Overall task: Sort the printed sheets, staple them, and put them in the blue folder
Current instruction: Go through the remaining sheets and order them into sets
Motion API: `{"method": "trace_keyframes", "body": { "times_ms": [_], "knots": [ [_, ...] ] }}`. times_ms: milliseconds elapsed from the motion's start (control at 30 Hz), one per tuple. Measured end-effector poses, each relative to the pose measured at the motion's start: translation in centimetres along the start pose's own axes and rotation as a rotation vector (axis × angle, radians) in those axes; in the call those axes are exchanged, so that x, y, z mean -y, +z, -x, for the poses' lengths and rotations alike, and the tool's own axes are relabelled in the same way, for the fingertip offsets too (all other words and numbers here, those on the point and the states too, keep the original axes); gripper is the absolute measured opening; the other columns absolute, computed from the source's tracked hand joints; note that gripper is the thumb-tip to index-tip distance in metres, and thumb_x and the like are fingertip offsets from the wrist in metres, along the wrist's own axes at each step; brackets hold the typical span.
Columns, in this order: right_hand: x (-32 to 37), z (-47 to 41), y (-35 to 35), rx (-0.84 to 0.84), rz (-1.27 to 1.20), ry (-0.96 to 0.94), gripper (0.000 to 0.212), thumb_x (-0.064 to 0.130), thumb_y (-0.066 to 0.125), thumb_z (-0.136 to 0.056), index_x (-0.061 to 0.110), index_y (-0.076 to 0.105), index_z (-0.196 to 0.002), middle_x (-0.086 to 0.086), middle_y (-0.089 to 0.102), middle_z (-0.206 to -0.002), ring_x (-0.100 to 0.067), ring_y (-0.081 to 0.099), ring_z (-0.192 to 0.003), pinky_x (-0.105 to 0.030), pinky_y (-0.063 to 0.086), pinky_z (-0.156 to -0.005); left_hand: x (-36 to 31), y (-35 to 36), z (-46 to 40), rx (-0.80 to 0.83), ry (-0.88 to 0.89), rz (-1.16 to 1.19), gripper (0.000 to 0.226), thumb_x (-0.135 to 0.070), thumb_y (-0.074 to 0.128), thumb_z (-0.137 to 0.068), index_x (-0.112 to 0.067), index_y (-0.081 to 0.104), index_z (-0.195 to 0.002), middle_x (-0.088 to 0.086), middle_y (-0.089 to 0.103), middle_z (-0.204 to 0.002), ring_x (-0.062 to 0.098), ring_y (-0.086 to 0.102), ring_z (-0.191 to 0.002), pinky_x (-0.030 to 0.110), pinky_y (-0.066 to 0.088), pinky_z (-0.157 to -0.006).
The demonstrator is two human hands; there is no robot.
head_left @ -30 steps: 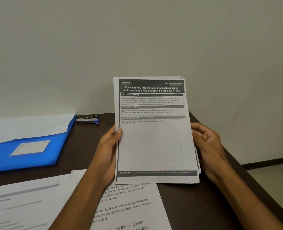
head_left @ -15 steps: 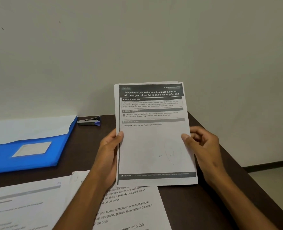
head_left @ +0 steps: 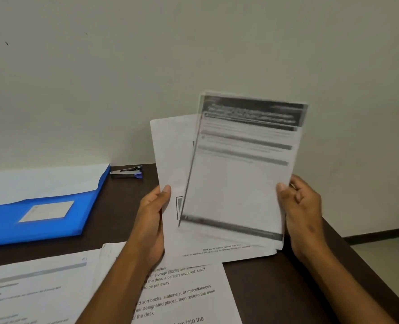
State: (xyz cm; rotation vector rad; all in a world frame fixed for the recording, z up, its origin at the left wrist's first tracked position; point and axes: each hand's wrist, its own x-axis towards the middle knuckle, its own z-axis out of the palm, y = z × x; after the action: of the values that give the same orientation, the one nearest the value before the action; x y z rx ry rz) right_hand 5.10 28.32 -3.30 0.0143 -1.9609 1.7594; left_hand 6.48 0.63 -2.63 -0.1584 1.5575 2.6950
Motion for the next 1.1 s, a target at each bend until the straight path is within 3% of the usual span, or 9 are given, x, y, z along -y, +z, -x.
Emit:
{"method": "trace_keyframes", "body": {
  "times_ms": [67, 167, 300, 367, 467, 533, 733, 1000, 1100],
  "knots": [
    [-0.6, -1.1, -1.3, -0.265, -0.097, 0.104, 0.018, 0.018, 0.055, -0.108, 0.009, 0.068, -0.101, 0.000, 0.075, -0.097, -0.019, 0.072, -0.088, -0.032, 0.060, -0.073, -0.1, -0.1, 0.0, -0.016, -0.004, 0.024, 0.028, -0.024, 0.049, -0.110, -0.014, 0.067, -0.130, 0.017, 0.075, -0.124, 0.042, 0.070, -0.119, 0.063, 0.052, -0.104],
    [-1.3, -2.0, -3.8, -0.618, -0.143, 0.223, 0.023, 0.018, 0.056, -0.106, 0.019, 0.063, -0.085, 0.006, 0.063, -0.081, -0.008, 0.063, -0.072, -0.026, 0.054, -0.067, -0.1, -0.3, 0.0, -0.012, -0.010, 0.053, 0.029, -0.025, 0.048, -0.110, -0.017, 0.066, -0.132, 0.015, 0.075, -0.126, 0.041, 0.070, -0.119, 0.066, 0.049, -0.106],
    [-2.1, -2.5, -5.4, -0.744, -0.144, 0.272, 0.037, 0.014, 0.054, -0.102, 0.022, 0.047, -0.067, 0.007, 0.050, -0.070, -0.008, 0.049, -0.059, -0.025, 0.045, -0.054, -0.1, -0.3, 0.1, 0.010, -0.022, 0.070, 0.030, -0.026, 0.048, -0.110, -0.017, 0.065, -0.133, 0.016, 0.074, -0.129, 0.041, 0.070, -0.120, 0.068, 0.046, -0.108],
    [-2.3, -2.7, -5.2, -0.684, -0.121, 0.272, 0.034, 0.013, 0.055, -0.100, 0.015, 0.044, -0.068, 0.001, 0.047, -0.069, -0.015, 0.048, -0.061, -0.028, 0.044, -0.059, -0.1, -0.3, 0.1, 0.019, -0.024, 0.068, 0.031, -0.027, 0.048, -0.110, -0.017, 0.064, -0.135, 0.016, 0.073, -0.130, 0.041, 0.069, -0.121, 0.068, 0.046, -0.109],
    [-2.7, -2.7, -4.3, -0.499, -0.101, 0.265, 0.024, 0.015, 0.059, -0.101, -0.007, 0.057, -0.091, -0.015, 0.061, -0.082, -0.024, 0.060, -0.074, -0.037, 0.053, -0.074, -0.1, -0.3, 0.0, 0.019, -0.014, 0.060, 0.033, -0.026, 0.048, -0.111, -0.016, 0.063, -0.138, 0.016, 0.072, -0.131, 0.041, 0.068, -0.122, 0.068, 0.045, -0.110],
    [-2.3, -2.4, -3.5, -0.370, -0.102, 0.262, 0.018, 0.013, 0.059, -0.102, -0.002, 0.068, -0.104, -0.020, 0.073, -0.094, -0.025, 0.070, -0.080, -0.038, 0.058, -0.081, -0.1, -0.1, 0.0, 0.020, -0.012, 0.052, 0.033, -0.026, 0.048, -0.110, -0.016, 0.063, -0.137, 0.016, 0.073, -0.130, 0.041, 0.069, -0.121, 0.067, 0.047, -0.109],
    [0.3, -1.0, -1.8, -0.120, -0.098, 0.199, 0.018, 0.023, 0.056, -0.108, 0.028, 0.073, -0.107, 0.003, 0.080, -0.104, -0.021, 0.078, -0.091, -0.043, 0.064, -0.077, -0.1, 0.2, 0.2, 0.037, -0.002, -0.017, 0.032, -0.028, 0.048, -0.110, -0.017, 0.062, -0.137, 0.015, 0.074, -0.127, 0.040, 0.072, -0.116, 0.066, 0.051, -0.104],
    [0.8, -0.3, -1.3, 0.180, -0.138, 0.177, 0.027, 0.022, 0.054, -0.109, 0.021, 0.069, -0.131, -0.003, 0.079, -0.118, -0.029, 0.077, -0.104, -0.049, 0.062, -0.088, -0.2, 0.5, 0.5, 0.066, 0.000, -0.048, 0.031, -0.026, 0.046, -0.111, -0.018, 0.065, -0.133, 0.012, 0.076, -0.125, 0.035, 0.075, -0.111, 0.054, 0.063, -0.089],
    [1.1, 0.2, -0.7, 0.271, -0.108, 0.168, 0.028, 0.027, 0.051, -0.110, 0.020, 0.070, -0.129, -0.005, 0.079, -0.117, -0.032, 0.077, -0.102, -0.051, 0.062, -0.087, -0.1, 0.7, 0.6, 0.083, 0.010, -0.047, 0.029, -0.023, 0.047, -0.110, -0.016, 0.067, -0.130, 0.013, 0.077, -0.123, 0.034, 0.076, -0.109, 0.049, 0.064, -0.087]
  ]
}}
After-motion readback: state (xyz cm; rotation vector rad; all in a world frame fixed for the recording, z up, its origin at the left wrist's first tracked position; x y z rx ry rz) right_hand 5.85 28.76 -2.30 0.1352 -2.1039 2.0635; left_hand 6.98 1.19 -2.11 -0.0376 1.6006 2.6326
